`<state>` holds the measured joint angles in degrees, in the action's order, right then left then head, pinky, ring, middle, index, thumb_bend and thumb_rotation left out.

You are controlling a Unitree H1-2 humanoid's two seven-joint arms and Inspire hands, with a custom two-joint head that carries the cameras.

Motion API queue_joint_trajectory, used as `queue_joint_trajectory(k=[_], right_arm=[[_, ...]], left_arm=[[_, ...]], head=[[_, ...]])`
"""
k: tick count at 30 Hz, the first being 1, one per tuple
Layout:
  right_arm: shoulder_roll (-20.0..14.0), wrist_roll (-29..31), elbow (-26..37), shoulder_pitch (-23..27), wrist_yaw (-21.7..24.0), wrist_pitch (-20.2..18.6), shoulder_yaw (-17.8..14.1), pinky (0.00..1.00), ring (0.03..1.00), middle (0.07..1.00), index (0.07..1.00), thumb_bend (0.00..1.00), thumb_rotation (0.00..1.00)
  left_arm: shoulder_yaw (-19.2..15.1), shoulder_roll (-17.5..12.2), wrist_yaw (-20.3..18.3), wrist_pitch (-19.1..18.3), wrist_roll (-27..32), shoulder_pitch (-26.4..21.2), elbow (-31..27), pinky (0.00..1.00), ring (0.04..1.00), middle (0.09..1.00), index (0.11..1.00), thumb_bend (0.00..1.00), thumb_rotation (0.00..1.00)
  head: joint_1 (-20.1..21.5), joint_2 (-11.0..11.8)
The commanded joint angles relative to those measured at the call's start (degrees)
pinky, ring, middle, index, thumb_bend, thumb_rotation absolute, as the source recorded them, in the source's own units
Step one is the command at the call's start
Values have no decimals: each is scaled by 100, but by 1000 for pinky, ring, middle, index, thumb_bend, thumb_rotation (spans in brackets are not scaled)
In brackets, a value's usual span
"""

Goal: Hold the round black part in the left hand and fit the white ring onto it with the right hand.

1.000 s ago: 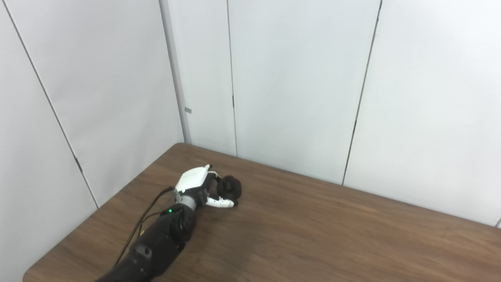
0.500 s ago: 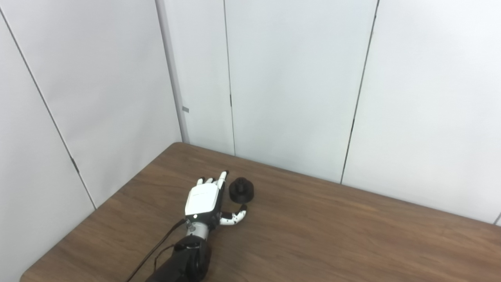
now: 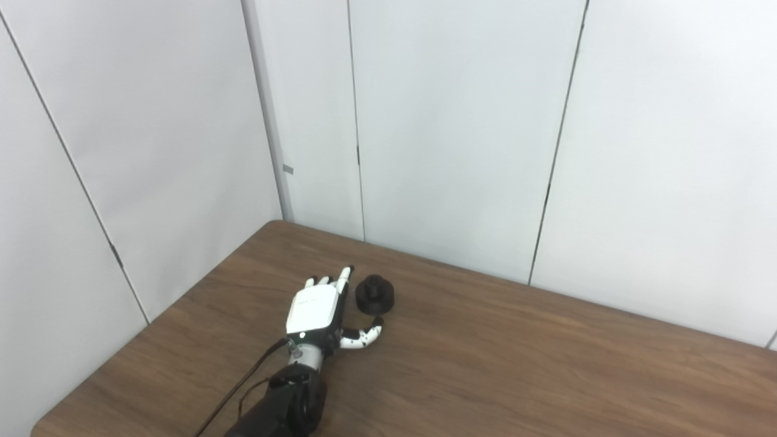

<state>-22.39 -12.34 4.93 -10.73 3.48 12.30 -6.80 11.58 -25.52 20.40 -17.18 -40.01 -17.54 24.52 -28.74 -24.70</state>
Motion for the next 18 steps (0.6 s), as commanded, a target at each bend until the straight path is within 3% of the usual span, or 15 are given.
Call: queue_joint_trajectory(k=[1,4,7,11,15,18], right_arm=[[-42,0,42,0,-46,-14,-62,1000,1000,1000,986,500,561],[-34,1,80,-5,-33,-72,-61,1000,1000,1000,986,485,526],[-37,33,47,5,-30,-31,-61,1000,1000,1000,987,485,523],[-49,44,6,12,-29,33,-57,1000,1000,1000,995,492,535],[-36,6,24,5,-49,14,-57,1000,1000,1000,990,490,531],[-26,4,35,0,-54,-7,-61,1000,1000,1000,986,494,536]], left_arm=[[12,-92,-146,-16,-5,11,165,1000,934,871,1000,1000,312],[-43,-83,-136,0,21,3,173,1000,935,880,1000,1000,299],[-173,-3,173,127,39,25,196,1000,908,865,1000,1000,297],[-677,259,603,590,509,62,225,1000,917,880,1000,1000,276],[-1388,485,381,1229,1531,45,300,1000,965,937,1000,1000,278],[-1623,511,287,1506,1894,67,328,1000,974,960,1000,1000,336]], head=[[-1,-6],[8,-8],[5,-8],[7,-8],[31,3],[30,1]])
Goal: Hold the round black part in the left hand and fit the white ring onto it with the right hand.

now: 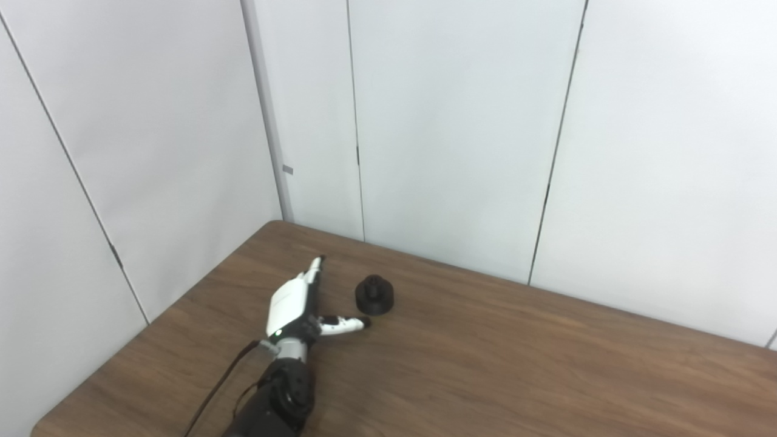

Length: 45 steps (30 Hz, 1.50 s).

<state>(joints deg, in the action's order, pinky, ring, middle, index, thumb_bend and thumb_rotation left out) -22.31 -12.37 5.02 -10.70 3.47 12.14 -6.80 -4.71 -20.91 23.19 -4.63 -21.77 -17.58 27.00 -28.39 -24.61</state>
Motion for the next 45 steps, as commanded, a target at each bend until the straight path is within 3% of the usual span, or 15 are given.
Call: queue_joint_trajectory(k=[1,8,12,16,19,24,36,41,45], right_arm=[[-30,13,35,-5,-51,-6,-64,1000,1000,1000,983,492,531],[-25,24,19,18,-48,29,-60,1000,1000,1000,986,472,510],[-20,-33,-14,31,-70,-2,-64,1000,1000,1000,987,500,544],[-20,-46,-34,37,-77,30,-58,1000,1000,1000,988,514,564],[-23,-47,-47,36,-81,53,-53,1000,1000,1000,990,509,563],[21,-16,39,12,-76,8,-42,1000,1000,1000,987,508,551],[83,-59,12,-27,-159,147,-18,1000,1000,1000,988,489,532],[73,-39,52,-48,-124,112,-12,999,1000,1000,996,502,568],[78,-51,66,-49,-130,103,-13,1000,1000,1000,996,499,565]], left_arm=[[-8,39,10,284,91,98,42,1000,979,963,1000,1000,349],[-55,123,267,288,-156,550,-1061,1000,1000,999,1000,1000,390],[-120,228,10,296,15,724,-1498,1000,1000,1000,1000,1000,394],[-127,265,-414,93,223,755,-1661,1000,1000,1000,1000,1000,421],[-17,308,-512,-37,56,709,-1596,1000,1000,1000,1000,1000,434],[109,553,92,-241,-546,456,-1166,1000,1000,1000,1000,1000,400],[252,1043,2332,-492,-1342,-560,818,1000,1000,1000,1000,980,295],[350,950,2853,-156,-1274,-839,1532,1000,1000,1000,1000,946,246],[405,892,2969,-75,-1193,-963,1810,1000,1000,1000,1000,964,250]], head=[[-5,-8],[-25,9],[-22,19],[-1,12],[5,19],[7,13],[80,27],[92,23],[111,10]])
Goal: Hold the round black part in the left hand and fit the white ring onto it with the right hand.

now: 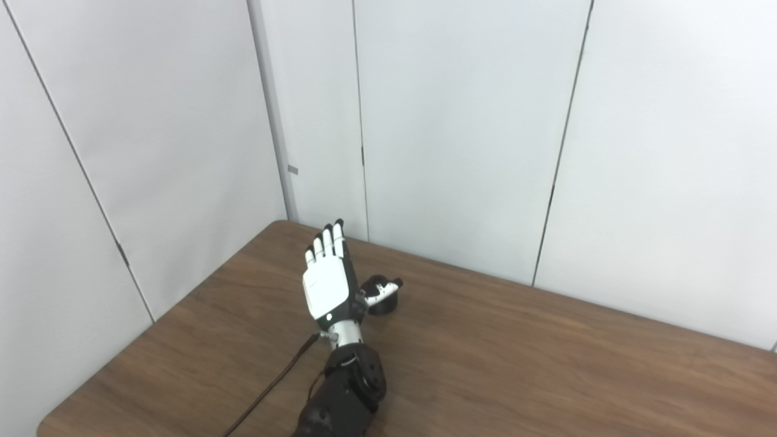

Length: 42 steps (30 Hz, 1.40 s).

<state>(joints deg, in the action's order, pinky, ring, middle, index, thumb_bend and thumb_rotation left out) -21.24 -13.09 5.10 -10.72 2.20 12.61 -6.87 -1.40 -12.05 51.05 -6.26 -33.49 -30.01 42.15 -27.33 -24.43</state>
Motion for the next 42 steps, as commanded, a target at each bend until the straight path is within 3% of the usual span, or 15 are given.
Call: queue_joint_trajectory(k=[1,7,10,13,17,21,25,35,42], right_arm=[[-27,20,59,-44,-2,59,-2,1000,1000,1000,996,496,561],[-7,-24,118,-52,2,0,21,1000,1000,1000,996,486,560],[-8,-48,91,-48,-19,47,30,1000,1000,1000,995,484,558],[7,-38,157,-54,-2,-54,33,1000,1000,1000,994,491,570],[14,-44,132,-19,5,-79,44,1000,1000,1000,998,490,577],[24,-76,125,4,2,-105,50,972,1000,1000,1000,513,600],[31,-68,103,23,-3,-98,56,981,1000,1000,1000,528,620],[8,-39,30,29,-6,-18,66,993,1000,1000,1000,548,635],[-2,-39,58,4,2,-68,52,997,1000,1000,1000,566,650]], left_arm=[[88,-5,172,89,-1,270,312,1000,1000,1000,1000,966,247],[132,-130,-301,-58,154,414,-37,1000,1000,1000,1000,995,254],[176,-310,-1143,-548,277,630,-695,1000,1000,1000,968,1000,251],[244,-535,-1999,-1267,210,927,-1657,1000,1000,1000,923,1000,265],[246,-828,-2958,-1939,159,1307,-2833,1000,1000,1000,910,1000,338],[-15,-933,-3806,-2064,22,1561,-3579,1000,1000,1000,905,1000,364],[-354,-941,-4759,-2066,-493,1680,-4105,1000,1000,1000,884,1000,401],[-675,-817,-5286,-2064,-966,1630,-4262,1000,1000,1000,900,1000,365],[-482,-1096,-5454,-2030,-758,1387,-3870,1000,1000,1000,887,1000,331]], head=[[11,-7],[40,-4],[60,-13],[53,-6],[46,12],[47,32],[24,48],[48,53],[44,34]])
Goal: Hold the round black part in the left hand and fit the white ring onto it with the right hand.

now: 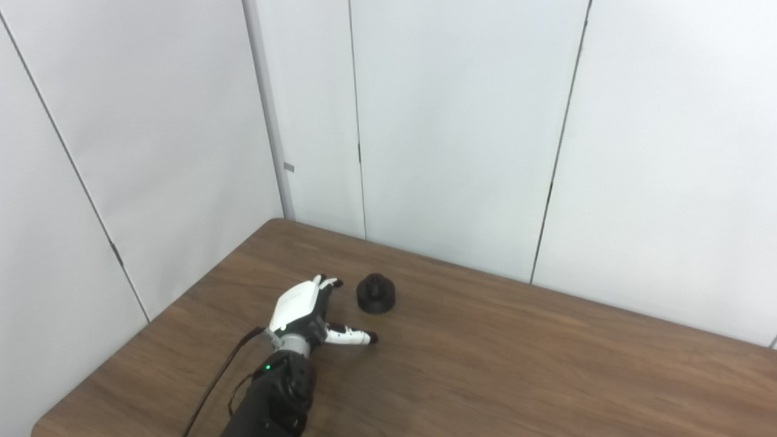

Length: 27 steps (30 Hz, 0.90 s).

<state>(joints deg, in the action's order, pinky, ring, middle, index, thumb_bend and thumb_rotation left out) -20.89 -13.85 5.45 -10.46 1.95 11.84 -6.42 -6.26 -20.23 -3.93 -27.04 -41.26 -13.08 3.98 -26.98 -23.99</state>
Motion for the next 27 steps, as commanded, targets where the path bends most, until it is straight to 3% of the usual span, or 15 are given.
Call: queue_joint_trajectory(k=[1,7,14,27], right_arm=[[-37,41,34,-26,33,-9,6,994,1000,1000,1000,568,655],[-41,-62,63,-45,5,-10,10,974,1000,1000,1000,580,671],[-25,16,85,-78,23,-14,0,1000,1000,1000,1000,591,672],[-22,36,298,-167,83,-174,20,1000,1000,1000,1000,595,691]], left_arm=[[38,-319,27,52,63,-350,5,1000,1000,1000,879,1000,318],[309,-542,16,80,266,-672,574,1000,1000,1000,854,1000,285],[461,-605,87,38,412,-950,1131,1000,1000,1000,863,1000,268],[665,-702,186,112,699,-1067,1587,1000,1000,1000,880,1000,259]], head=[[16,-8],[31,-9],[51,-33],[120,-64]])
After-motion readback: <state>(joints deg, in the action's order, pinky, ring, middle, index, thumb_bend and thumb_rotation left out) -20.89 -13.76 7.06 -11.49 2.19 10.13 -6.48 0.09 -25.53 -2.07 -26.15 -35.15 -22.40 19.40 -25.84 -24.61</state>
